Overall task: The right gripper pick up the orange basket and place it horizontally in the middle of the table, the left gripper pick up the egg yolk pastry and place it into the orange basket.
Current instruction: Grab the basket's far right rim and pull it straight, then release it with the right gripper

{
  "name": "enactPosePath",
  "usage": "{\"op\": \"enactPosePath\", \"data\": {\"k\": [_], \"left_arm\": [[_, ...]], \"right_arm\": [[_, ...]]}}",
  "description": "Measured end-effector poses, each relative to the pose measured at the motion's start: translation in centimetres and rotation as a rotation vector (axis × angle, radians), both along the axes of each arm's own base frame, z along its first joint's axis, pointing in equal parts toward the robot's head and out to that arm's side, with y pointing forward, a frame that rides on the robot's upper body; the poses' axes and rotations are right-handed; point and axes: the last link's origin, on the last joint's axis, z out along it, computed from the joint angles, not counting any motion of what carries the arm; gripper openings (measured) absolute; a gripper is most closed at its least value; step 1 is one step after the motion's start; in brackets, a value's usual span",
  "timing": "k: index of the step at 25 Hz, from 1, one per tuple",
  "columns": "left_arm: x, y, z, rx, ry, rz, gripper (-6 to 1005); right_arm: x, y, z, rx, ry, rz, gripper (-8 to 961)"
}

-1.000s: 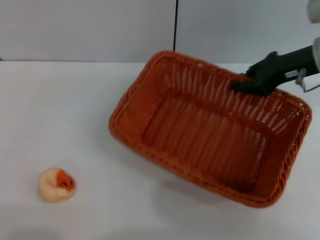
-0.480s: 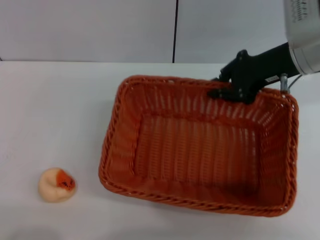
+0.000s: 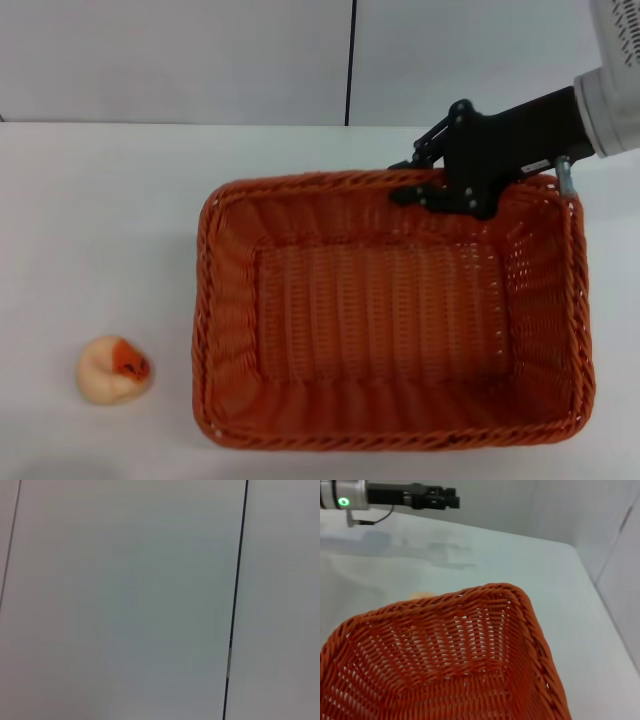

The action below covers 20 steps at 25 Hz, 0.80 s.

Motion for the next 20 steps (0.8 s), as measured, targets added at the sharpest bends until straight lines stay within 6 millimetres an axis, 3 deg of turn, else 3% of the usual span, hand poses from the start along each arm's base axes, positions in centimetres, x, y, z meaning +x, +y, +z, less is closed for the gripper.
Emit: {"op": "enactPosePath", "data": {"k": [20], "left_arm": [[0.26, -0.85, -0.28, -0.001, -0.008, -0.007, 829]], "right_arm": [[0.60, 0.68, -0.61, 0.059, -0.009, -0.004, 177]]}}
